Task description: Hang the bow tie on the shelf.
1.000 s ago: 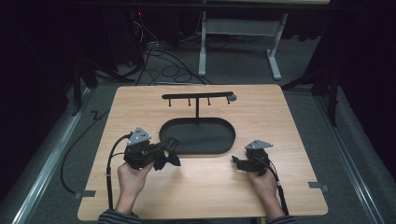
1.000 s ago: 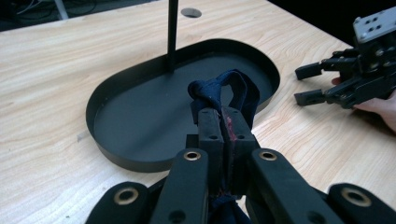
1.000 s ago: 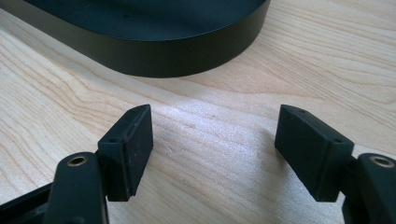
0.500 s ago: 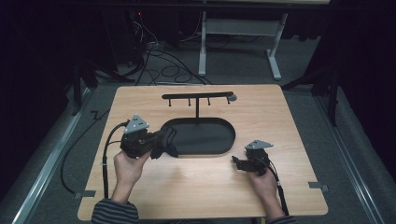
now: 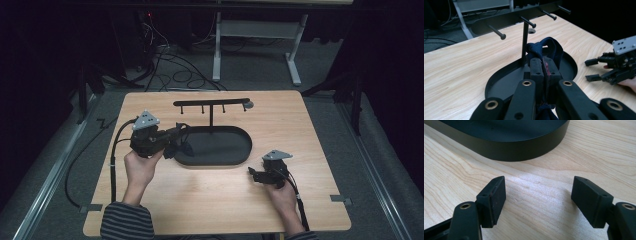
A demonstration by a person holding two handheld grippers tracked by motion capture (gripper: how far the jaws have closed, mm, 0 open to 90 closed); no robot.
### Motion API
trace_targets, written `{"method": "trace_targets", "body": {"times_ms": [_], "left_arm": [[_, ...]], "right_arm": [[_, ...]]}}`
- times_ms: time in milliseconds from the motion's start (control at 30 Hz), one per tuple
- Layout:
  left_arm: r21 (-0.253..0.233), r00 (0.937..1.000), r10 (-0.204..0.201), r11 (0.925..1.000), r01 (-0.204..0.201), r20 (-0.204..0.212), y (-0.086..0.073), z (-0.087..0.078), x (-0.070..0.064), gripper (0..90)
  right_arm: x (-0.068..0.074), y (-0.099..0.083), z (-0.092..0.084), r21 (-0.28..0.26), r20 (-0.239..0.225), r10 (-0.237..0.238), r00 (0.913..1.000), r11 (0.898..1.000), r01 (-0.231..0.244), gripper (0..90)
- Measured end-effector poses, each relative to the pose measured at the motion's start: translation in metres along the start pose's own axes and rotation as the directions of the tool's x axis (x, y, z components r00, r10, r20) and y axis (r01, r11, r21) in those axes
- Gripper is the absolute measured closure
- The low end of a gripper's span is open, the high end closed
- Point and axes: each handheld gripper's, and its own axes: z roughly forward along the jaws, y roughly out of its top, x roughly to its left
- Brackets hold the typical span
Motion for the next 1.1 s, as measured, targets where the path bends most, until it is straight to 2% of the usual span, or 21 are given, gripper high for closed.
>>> {"method": "trace_targets", "body": {"times_ms": [100, 200, 400, 567, 767, 900, 1100], "left_arm": [[0.004, 0.9999, -0.016, 0.9999, 0.016, 0.001, 0.002, -0.001, 0.002, 87.8], [0.012, 0.9998, -0.013, 0.9998, 0.014, -0.012, 0.004, -0.002, 0.003, 87.8], [-0.018, 0.9987, -0.040, 0.9991, 0.039, -0.033, 0.009, -0.004, 0.010, 87.8], [-0.005, 0.9978, -0.042, 0.9991, 0.042, -0.051, 0.010, 0.000, 0.013, 87.8], [-0.016, 0.9968, -0.050, 0.9987, 0.049, -0.062, 0.011, 0.006, 0.018, 87.8], [-0.008, 0.9954, -0.078, 0.9970, 0.078, -0.055, 0.013, 0.019, 0.019, 87.8], [-0.021, 0.9950, -0.071, 0.9973, 0.070, -0.070, 0.019, 0.025, 0.019, 87.8]], "right_arm": [[0.000, 0.000, 0.000, 0.000, 0.000, 0.000, 1.0000, 1.000, 0.000, 29.4], [0.000, 0.000, 0.000, 0.000, 0.000, 0.000, 1.0000, 1.000, 0.000, 29.4], [-0.001, 0.000, 0.000, -0.003, -0.003, 0.002, 1.0000, 1.000, -0.002, 29.3], [-0.001, 0.000, 0.000, -0.002, -0.006, 0.008, 1.0000, 1.000, -0.008, 29.5], [0.000, 0.000, 0.000, -0.002, -0.003, 0.001, 1.0000, 1.000, -0.001, 29.7], [0.000, 0.000, 0.000, 0.000, -0.007, 0.002, 1.0000, 1.000, -0.002, 29.6], [0.000, 0.000, 0.000, -0.001, -0.004, -0.002, 1.0000, 1.000, 0.002, 29.6]]}}
